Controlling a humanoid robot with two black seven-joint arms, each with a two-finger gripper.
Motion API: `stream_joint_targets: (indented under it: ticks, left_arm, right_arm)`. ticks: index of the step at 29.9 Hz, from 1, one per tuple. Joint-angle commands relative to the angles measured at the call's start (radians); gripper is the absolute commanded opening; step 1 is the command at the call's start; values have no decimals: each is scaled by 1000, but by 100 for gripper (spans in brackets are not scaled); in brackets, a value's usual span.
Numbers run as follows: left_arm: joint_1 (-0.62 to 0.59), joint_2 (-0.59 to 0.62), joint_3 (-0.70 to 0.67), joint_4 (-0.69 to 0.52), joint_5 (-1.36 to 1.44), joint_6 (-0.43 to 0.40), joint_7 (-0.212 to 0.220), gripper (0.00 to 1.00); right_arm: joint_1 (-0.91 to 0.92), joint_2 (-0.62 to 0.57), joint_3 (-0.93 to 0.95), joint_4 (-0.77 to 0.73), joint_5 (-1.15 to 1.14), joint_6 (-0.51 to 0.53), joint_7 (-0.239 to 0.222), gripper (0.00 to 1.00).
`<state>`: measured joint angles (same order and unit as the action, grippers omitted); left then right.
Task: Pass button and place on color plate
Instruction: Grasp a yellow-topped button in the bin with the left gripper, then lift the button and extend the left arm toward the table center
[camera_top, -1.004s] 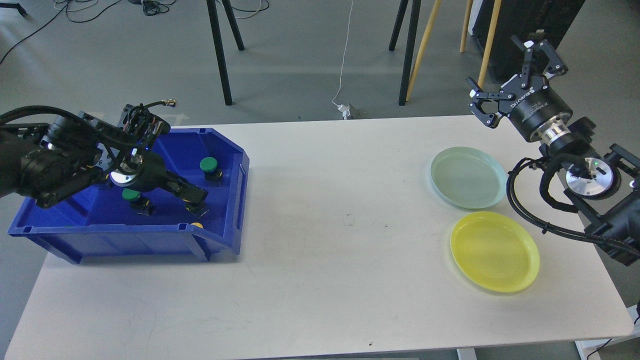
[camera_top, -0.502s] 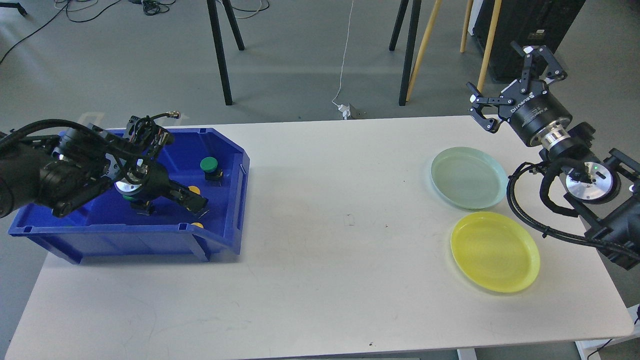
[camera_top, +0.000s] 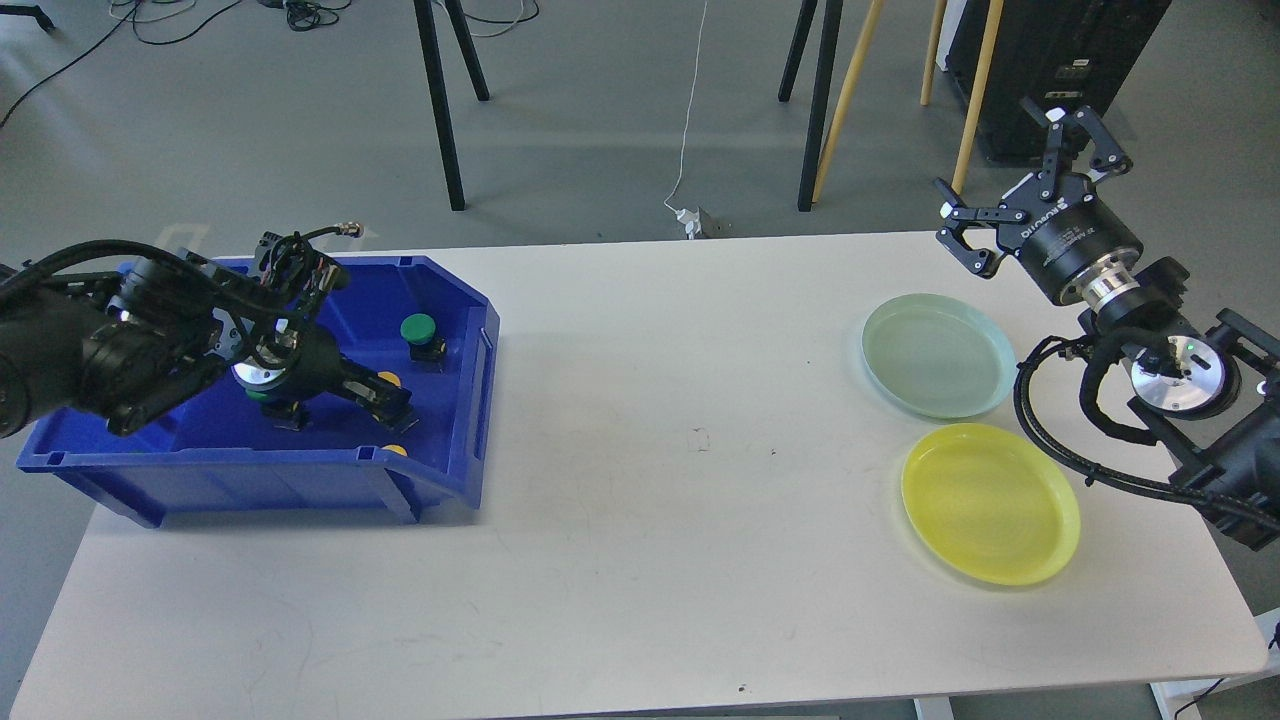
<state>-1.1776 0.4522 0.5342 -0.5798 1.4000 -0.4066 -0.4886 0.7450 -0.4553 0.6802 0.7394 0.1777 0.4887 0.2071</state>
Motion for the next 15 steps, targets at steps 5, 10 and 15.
stream_joint_targets:
  ticks: [5,10,15]
  left_arm:
    - [0,2,0,0,2,17,0,7]
    - [-25,52,-26,-32,-7,6,0,5]
    - [-120,239,-137,-242,-7,-64,0,5]
  right_arm:
    - [-1,0,1,0,0,0,0,100]
    - [0,0,2,0,0,0,0,100]
    - [0,-3,24,-3,5,0,-14,100]
